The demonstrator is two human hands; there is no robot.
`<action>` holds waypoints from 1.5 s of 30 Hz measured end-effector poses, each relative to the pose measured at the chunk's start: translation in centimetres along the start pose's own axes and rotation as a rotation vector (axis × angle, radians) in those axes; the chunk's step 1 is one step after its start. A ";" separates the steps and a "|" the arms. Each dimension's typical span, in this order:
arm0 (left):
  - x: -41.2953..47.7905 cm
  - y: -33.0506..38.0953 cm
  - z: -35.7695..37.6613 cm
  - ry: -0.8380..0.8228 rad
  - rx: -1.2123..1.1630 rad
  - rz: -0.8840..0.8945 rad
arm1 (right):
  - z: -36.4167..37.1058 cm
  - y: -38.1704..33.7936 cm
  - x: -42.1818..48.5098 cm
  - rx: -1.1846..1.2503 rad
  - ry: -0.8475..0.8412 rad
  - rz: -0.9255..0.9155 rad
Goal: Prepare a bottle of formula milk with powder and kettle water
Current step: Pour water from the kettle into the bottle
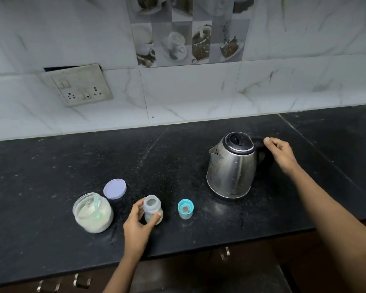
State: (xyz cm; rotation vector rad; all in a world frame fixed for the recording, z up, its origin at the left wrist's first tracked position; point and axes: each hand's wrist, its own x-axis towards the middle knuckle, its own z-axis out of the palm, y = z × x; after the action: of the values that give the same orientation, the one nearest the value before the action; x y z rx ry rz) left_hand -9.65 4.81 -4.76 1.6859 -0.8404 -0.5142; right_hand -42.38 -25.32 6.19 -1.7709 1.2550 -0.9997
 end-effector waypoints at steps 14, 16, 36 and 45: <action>1.6 1.8 2.2 0.011 -0.029 -0.016 | 2.8 0.1 -0.9 0.291 0.195 -0.082; 2.2 2.3 2.5 0.003 -0.042 -0.013 | 3.0 0.1 -0.9 0.295 0.191 -0.083; 7.1 4.5 4.2 -0.043 0.022 0.038 | 8.6 -7.5 0.0 0.046 0.013 -0.286; 7.0 3.3 2.5 -0.023 0.050 0.021 | 10.4 -10.0 0.4 -0.043 -0.047 -0.258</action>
State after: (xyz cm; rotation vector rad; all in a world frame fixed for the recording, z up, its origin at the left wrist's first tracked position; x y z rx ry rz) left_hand -7.76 -2.49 -1.71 1.7175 -0.8931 -0.5024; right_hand -29.11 -21.91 10.66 -2.0149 1.0441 -1.0723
